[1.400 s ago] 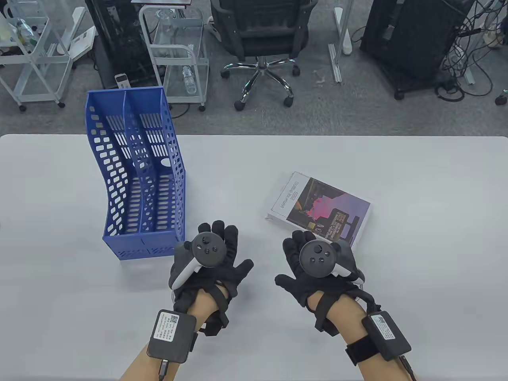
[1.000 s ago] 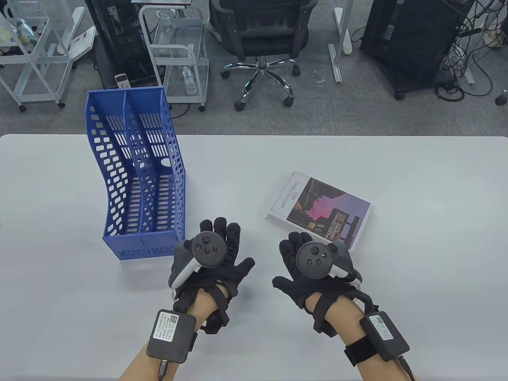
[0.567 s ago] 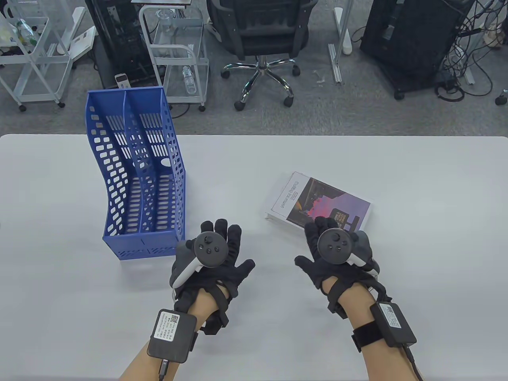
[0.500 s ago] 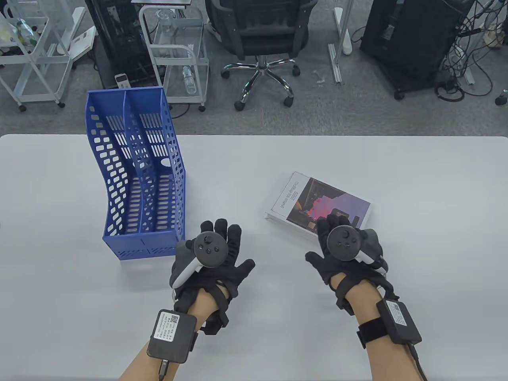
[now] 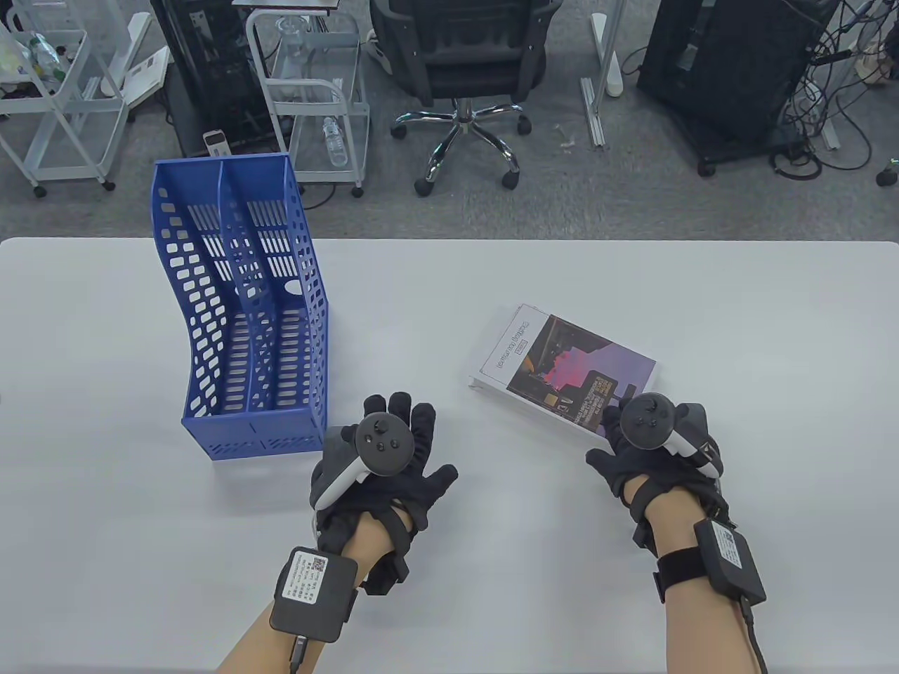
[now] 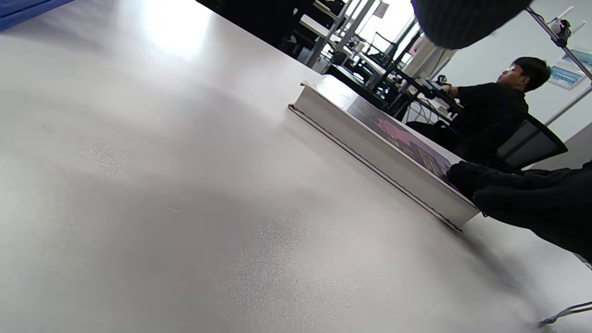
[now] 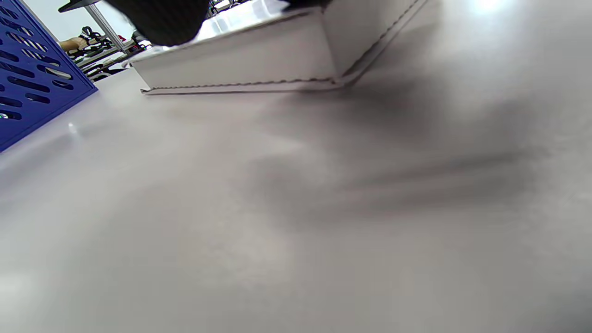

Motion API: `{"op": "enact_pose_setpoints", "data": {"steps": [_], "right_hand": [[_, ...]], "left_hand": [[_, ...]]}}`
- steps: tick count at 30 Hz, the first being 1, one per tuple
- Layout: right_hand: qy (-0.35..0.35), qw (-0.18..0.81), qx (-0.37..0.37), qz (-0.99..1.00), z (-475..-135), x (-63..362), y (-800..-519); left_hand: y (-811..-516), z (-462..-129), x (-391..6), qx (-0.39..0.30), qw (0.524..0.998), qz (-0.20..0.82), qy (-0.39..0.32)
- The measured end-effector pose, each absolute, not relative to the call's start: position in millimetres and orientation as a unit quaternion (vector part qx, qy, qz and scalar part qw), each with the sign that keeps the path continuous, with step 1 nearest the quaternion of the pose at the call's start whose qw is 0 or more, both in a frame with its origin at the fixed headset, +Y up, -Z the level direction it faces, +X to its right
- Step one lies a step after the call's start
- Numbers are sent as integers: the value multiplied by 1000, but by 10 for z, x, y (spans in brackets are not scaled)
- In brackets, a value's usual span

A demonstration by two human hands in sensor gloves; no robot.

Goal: Insert the book into the document holder

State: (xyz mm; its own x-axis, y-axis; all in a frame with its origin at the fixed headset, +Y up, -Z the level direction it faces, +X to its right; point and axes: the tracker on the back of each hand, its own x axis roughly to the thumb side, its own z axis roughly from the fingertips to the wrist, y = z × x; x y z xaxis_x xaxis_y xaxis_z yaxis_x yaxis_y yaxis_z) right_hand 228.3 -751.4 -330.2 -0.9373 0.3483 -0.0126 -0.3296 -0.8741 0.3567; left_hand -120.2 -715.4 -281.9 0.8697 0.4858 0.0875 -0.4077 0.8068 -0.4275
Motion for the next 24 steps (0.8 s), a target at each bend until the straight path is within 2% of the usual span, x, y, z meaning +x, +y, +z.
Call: {"op": "enact_pose_setpoints", "data": {"steps": [7, 14, 20, 24], "right_hand": [[225, 111, 56, 966, -3144, 1858, -7348], [237, 33, 106, 965, -2985, 1480, -7207], [214, 23, 135, 967, -2967, 1372, -7118], [117, 46, 117, 985, -3030, 1511, -7013]], "left_hand": [[-7223, -2749, -1048, -232, 938, 231, -116], [-7248, -2730, -1006, -239, 938, 220, -121], [-7281, -2751, -1078, -247, 937, 219, -112], [-7301, -2748, -1051, -253, 935, 218, -115]]}}
